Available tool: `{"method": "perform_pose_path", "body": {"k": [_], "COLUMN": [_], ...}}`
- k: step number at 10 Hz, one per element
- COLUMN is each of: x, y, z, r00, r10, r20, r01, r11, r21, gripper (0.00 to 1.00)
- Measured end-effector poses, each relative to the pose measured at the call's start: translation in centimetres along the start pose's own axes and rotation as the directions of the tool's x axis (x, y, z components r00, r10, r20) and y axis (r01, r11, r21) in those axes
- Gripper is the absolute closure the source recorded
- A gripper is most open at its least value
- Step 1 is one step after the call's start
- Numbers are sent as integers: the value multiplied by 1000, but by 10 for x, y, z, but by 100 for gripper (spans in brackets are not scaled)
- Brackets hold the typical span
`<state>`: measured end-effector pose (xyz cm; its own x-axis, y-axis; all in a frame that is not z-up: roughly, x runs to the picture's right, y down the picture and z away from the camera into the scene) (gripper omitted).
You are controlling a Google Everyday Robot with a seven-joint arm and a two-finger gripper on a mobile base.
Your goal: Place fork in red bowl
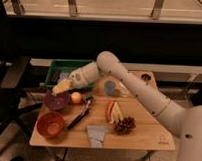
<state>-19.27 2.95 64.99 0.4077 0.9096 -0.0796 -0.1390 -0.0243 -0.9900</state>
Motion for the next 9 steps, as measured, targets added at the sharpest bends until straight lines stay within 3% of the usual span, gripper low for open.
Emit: {"method": "perform_pose_path", "body": {"k": [3,6,9], "x": [-3,15,34], "y": [2,-8,-23], "z": [26,41,50], "r00": [999,999,1000], "r10": [-41,-44,-16], "r20": [20,17,15], "r01": [43,46,17], "r11": [996,995,997], "r21": [-72,-86,-77], "gripper": [100,100,100]}}
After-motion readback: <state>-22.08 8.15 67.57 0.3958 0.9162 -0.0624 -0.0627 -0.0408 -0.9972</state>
